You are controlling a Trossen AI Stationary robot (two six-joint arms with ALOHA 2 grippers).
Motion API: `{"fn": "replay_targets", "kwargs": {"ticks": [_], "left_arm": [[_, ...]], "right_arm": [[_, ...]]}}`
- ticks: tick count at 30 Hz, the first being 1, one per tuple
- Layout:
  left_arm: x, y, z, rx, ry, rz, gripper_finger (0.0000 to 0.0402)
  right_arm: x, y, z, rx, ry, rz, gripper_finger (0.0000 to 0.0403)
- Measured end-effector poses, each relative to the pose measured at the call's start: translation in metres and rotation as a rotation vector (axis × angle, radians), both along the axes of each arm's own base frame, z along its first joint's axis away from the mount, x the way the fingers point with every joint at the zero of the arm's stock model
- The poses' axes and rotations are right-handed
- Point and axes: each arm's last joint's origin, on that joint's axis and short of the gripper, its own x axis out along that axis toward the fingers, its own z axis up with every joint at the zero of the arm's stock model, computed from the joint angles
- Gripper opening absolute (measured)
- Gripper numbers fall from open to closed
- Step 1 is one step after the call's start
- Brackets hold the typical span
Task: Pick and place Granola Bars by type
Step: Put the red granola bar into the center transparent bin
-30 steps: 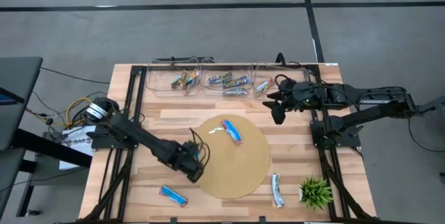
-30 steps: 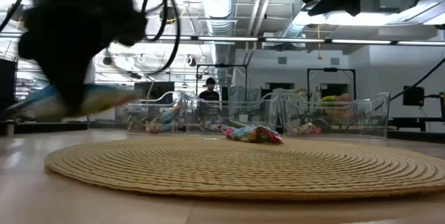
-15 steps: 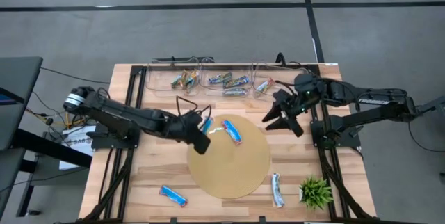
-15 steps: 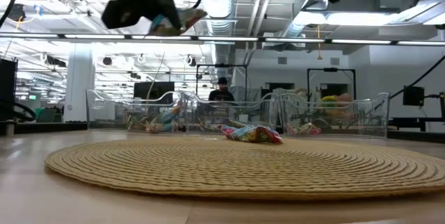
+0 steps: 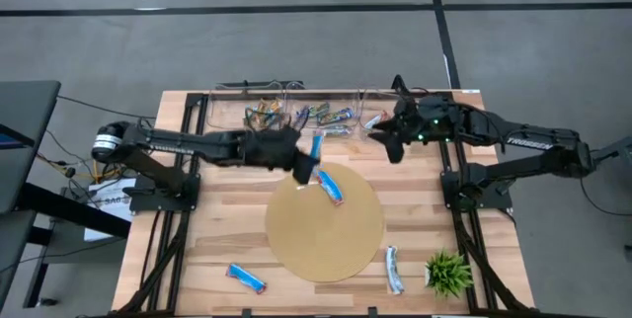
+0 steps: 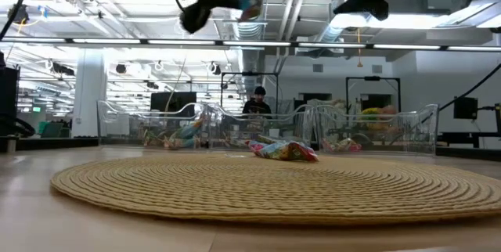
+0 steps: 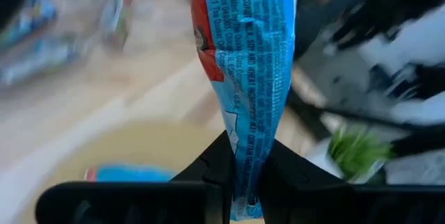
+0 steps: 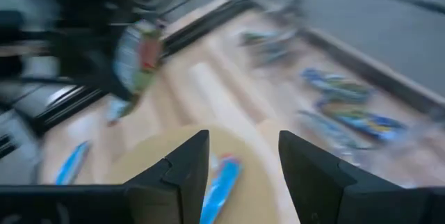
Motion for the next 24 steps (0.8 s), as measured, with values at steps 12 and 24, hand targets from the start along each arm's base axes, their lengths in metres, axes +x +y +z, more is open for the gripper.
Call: {"fn": "replay_targets", "kwargs": {"ticks": [12,24], "left_arm": [[0.0,0.066,0.026,0.016,-0.21,-0.011,0.0038],[0.004,0.052,0.036,-0.01,-0.286,-0.186,0.0038]], "right_arm": [[0.001,-0.009,0.007,0.033,-0.088,-0.065,0.0161],[0.047,-0.011,0.01,0.151,-0.319,0.12,0.0164]]}}
